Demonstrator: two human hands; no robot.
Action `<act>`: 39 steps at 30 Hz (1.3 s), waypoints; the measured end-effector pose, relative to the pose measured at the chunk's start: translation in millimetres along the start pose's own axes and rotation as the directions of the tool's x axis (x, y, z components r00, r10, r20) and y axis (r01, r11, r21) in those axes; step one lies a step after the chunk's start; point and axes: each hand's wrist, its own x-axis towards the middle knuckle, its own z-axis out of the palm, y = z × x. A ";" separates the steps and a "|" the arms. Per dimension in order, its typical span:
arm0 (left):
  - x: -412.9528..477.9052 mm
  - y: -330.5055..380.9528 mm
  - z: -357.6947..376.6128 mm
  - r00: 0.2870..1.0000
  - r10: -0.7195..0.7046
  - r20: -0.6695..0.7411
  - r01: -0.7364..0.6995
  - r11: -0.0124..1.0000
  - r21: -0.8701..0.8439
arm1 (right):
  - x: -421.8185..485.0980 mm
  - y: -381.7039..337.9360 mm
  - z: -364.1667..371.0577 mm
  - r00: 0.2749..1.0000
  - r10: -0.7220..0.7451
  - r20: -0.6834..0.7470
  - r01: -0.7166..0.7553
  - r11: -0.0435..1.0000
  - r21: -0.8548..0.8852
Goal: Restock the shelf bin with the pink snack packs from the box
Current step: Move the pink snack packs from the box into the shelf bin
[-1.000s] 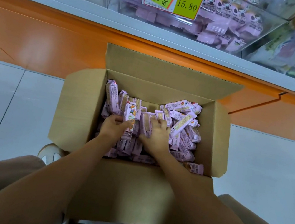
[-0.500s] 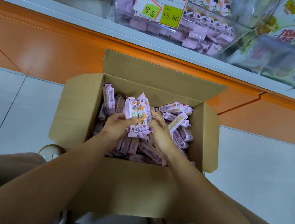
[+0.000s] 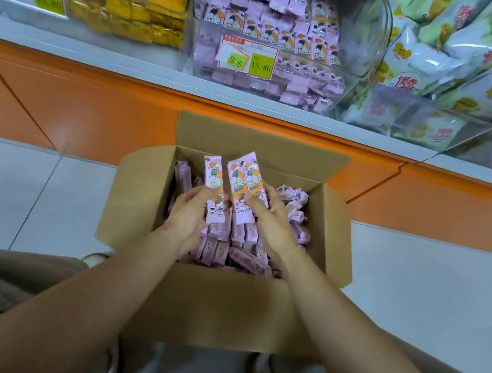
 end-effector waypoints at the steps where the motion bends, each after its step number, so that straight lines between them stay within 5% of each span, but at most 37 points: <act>1: -3.6 3.0 1.1 1.000 0.002 0.010 -0.002 1.000 -0.004 | -3.0 -2.7 0.8 1.000 0.000 -0.014 0.000 1.000 0.027; 8: -36.0 26.0 17.5 0.990 0.133 0.048 -0.131 0.991 -0.030 | -30.4 -35.0 9.0 0.989 -0.140 -0.043 0.137 0.989 -0.063; 12: -52.2 40.8 22.5 0.972 0.234 0.034 -0.234 0.972 -0.003 | -42.1 -53.9 10.3 0.948 -0.312 -0.061 0.277 0.906 -0.321; 16: -72.4 58.3 26.7 0.947 0.313 0.075 -0.312 0.950 -0.023 | -59.3 -82.9 14.3 0.889 -0.456 -0.034 0.409 0.826 -0.387; 23: -100.3 105.0 41.4 0.893 0.437 0.112 -0.440 0.898 0.005 | -73.2 -138.8 13.1 0.858 -0.514 0.001 0.455 0.759 -0.465; 30: -95.7 175.4 55.8 0.809 0.561 0.174 -0.582 0.805 0.111 | -52.1 -231.0 1.4 0.774 -0.601 -0.199 0.428 0.729 -0.535; 39: -32.4 222.3 52.7 0.747 0.639 0.183 -0.664 0.701 0.261 | 73.9 -297.5 -16.9 0.760 -0.566 -0.319 0.097 0.584 -0.806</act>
